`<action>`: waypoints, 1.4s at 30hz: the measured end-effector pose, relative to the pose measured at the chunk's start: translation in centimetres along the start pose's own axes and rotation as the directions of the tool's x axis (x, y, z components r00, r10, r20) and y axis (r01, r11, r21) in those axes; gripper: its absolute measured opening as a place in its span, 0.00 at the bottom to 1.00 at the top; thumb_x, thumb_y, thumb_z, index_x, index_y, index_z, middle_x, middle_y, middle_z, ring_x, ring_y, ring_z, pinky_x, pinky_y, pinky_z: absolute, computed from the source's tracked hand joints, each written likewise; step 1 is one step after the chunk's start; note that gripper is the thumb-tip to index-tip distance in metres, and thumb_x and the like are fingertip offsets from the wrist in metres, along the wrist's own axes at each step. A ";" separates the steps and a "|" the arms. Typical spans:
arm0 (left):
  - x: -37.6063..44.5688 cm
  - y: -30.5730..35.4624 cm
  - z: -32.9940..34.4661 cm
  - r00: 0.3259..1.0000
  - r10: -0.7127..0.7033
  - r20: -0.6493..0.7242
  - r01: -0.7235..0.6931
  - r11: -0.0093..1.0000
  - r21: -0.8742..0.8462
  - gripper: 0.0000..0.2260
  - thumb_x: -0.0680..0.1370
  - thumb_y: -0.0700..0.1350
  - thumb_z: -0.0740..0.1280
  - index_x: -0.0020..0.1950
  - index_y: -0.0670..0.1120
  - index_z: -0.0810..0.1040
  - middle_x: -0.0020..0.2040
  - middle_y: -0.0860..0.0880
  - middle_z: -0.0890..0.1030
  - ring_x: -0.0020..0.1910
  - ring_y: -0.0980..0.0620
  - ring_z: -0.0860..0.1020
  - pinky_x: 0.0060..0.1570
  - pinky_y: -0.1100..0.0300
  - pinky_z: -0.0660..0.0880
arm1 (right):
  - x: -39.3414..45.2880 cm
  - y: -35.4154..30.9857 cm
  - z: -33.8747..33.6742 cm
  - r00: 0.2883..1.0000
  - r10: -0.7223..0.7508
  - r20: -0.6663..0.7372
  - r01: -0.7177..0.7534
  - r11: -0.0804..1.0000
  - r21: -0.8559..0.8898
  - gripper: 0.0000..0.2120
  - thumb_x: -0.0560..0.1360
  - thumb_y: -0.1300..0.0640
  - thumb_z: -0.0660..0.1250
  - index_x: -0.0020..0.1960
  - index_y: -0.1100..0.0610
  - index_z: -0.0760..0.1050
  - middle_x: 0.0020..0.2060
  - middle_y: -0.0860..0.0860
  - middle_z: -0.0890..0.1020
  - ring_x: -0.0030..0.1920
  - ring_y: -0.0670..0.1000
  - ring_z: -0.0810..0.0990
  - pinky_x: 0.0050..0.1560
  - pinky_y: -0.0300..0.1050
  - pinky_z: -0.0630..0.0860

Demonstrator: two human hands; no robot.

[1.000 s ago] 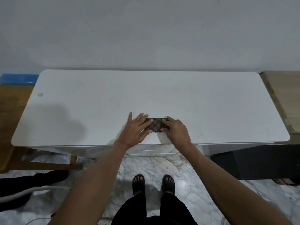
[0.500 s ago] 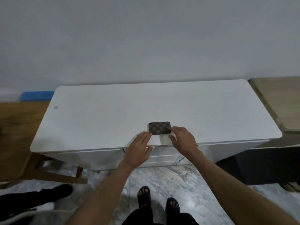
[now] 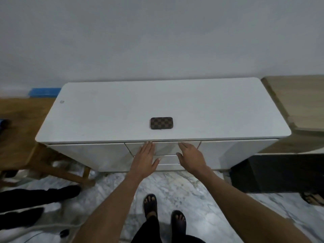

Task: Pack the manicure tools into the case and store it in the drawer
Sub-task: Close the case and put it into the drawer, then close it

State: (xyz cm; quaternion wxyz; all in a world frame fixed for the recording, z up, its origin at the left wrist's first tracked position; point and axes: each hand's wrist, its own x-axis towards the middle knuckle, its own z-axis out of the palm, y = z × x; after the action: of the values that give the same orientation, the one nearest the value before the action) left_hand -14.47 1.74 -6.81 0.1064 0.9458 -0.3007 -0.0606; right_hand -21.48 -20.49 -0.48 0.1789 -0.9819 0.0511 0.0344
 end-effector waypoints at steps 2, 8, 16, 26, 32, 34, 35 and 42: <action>0.1 0.2 0.2 1.000 -0.015 0.020 0.015 1.000 0.010 0.34 0.80 0.59 0.57 0.72 0.34 0.76 0.70 0.34 0.79 0.69 0.34 0.79 0.68 0.37 0.74 | -0.4 0.6 0.8 0.999 0.007 0.054 -0.007 1.000 -0.002 0.26 0.80 0.50 0.62 0.74 0.59 0.64 0.72 0.55 0.70 0.72 0.56 0.68 0.67 0.50 0.70; 0.1 -1.5 1.6 0.995 -0.098 0.012 0.098 0.995 -0.012 0.39 0.81 0.64 0.53 0.78 0.32 0.69 0.76 0.32 0.72 0.76 0.32 0.72 0.75 0.36 0.65 | 0.8 1.5 3.1 0.990 0.025 0.136 -0.017 0.998 -0.060 0.33 0.81 0.47 0.57 0.79 0.62 0.49 0.78 0.59 0.55 0.78 0.57 0.53 0.77 0.53 0.55; -0.7 -4.7 2.8 0.990 -0.104 -0.098 0.101 0.994 -0.039 0.38 0.83 0.63 0.54 0.80 0.33 0.66 0.78 0.33 0.69 0.78 0.34 0.68 0.80 0.44 0.55 | 1.2 1.9 5.4 0.985 0.107 0.135 -0.091 0.988 -0.123 0.35 0.81 0.47 0.58 0.79 0.61 0.46 0.79 0.58 0.51 0.79 0.58 0.49 0.77 0.58 0.53; -0.4 -5.7 2.3 0.988 -0.010 -0.153 0.003 0.999 -0.046 0.35 0.83 0.60 0.58 0.77 0.32 0.69 0.73 0.33 0.75 0.73 0.35 0.74 0.80 0.40 0.61 | 2.0 1.2 6.2 0.982 0.167 0.091 -0.142 0.963 -0.227 0.35 0.80 0.51 0.61 0.78 0.62 0.47 0.78 0.59 0.56 0.77 0.59 0.55 0.75 0.60 0.56; -2.3 -5.4 2.4 0.988 -0.001 -0.157 -0.004 1.000 -0.030 0.34 0.83 0.60 0.58 0.76 0.33 0.71 0.71 0.34 0.77 0.72 0.35 0.75 0.79 0.40 0.64 | -0.1 0.7 6.0 0.982 0.155 0.107 -0.118 0.950 -0.290 0.33 0.82 0.49 0.56 0.79 0.62 0.47 0.79 0.58 0.53 0.78 0.57 0.52 0.76 0.58 0.52; -3.5 -5.4 2.5 0.985 0.021 -0.172 -0.027 0.999 -0.029 0.33 0.83 0.60 0.59 0.75 0.33 0.73 0.69 0.36 0.78 0.71 0.36 0.75 0.78 0.39 0.66 | -1.6 0.3 6.1 0.983 0.151 0.106 -0.113 0.947 -0.302 0.33 0.82 0.49 0.57 0.79 0.62 0.47 0.78 0.58 0.54 0.78 0.57 0.52 0.76 0.58 0.52; -4.2 -5.3 2.5 0.984 0.035 -0.175 -0.039 0.999 -0.023 0.33 0.83 0.60 0.59 0.75 0.34 0.73 0.69 0.36 0.78 0.70 0.36 0.75 0.77 0.39 0.66 | -2.3 0.2 6.2 0.984 0.146 0.101 -0.108 0.946 -0.307 0.33 0.81 0.49 0.57 0.78 0.62 0.48 0.78 0.58 0.56 0.78 0.58 0.53 0.76 0.59 0.53; -8.7 -3.9 3.0 0.980 0.058 -0.191 -0.066 0.997 -0.037 0.31 0.83 0.59 0.61 0.72 0.34 0.75 0.67 0.37 0.78 0.67 0.37 0.76 0.74 0.44 0.70 | -7.3 -0.1 7.0 0.986 0.138 0.093 -0.104 0.949 -0.297 0.31 0.79 0.50 0.62 0.76 0.63 0.58 0.74 0.60 0.65 0.75 0.61 0.62 0.75 0.59 0.60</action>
State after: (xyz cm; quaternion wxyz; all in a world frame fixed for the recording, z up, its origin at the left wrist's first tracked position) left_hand -19.93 9.43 -10.23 0.1569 0.9349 -0.3171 0.0266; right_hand -29.05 -17.30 -6.32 0.0325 -0.9891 0.0955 0.1076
